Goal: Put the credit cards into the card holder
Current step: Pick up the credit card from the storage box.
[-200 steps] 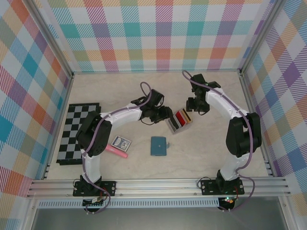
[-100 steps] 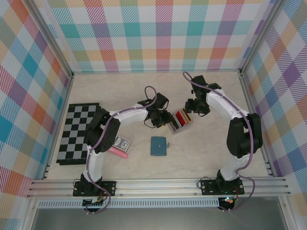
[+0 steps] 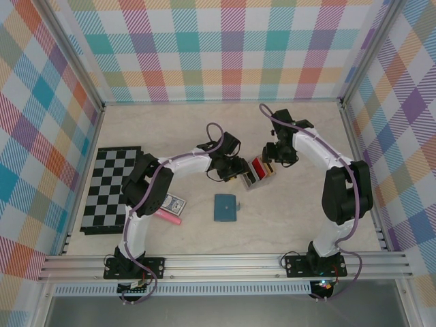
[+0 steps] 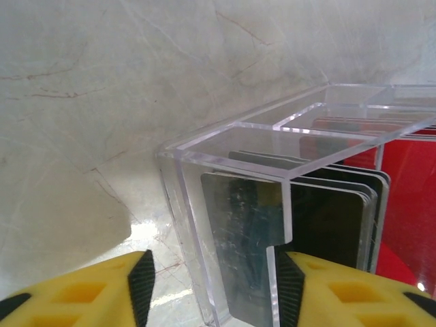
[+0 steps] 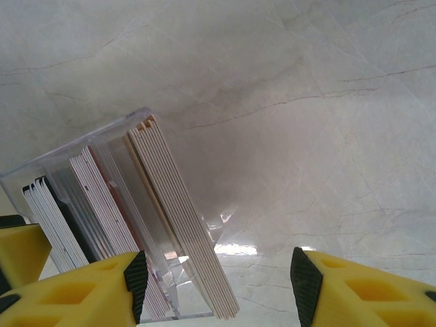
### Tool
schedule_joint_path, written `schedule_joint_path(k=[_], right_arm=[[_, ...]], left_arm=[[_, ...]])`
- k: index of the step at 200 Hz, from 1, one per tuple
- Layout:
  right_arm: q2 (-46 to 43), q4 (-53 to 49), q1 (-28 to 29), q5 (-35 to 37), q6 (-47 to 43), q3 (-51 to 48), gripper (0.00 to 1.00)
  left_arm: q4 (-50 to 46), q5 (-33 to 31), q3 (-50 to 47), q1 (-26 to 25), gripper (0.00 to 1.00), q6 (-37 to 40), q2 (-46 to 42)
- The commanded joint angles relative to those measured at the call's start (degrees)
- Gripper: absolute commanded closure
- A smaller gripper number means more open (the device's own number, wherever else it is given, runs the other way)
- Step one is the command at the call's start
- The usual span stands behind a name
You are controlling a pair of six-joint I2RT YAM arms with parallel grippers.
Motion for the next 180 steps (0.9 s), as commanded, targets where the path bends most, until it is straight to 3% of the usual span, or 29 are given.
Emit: schedule_joint_path(k=[1,68,135,180], right_arm=[[-1.05,-0.15,-0.43,-0.28,-0.64,0.01,0.4],[0.37,-1.96,0.43,-1.56,-5.68,0.83,0.41],[4.27,-3.73,1.86,-2.3,-8.05,3.61,0.4],[6.87,-3.61,2.0,1.4,-7.86,4.72,0.39]], left_arm=[[-3.93,0.16,2.25,-0.86,0.54,0.87,3.05],[-10.53,-5.01,2.38,-0.79,0.67,8.21,2.47],[-12.33,-3.86,5.24,-0.83,0.67,11.94,3.65],[-12.16,-3.0,5.8,-0.81,0.67,12.16,3.81]])
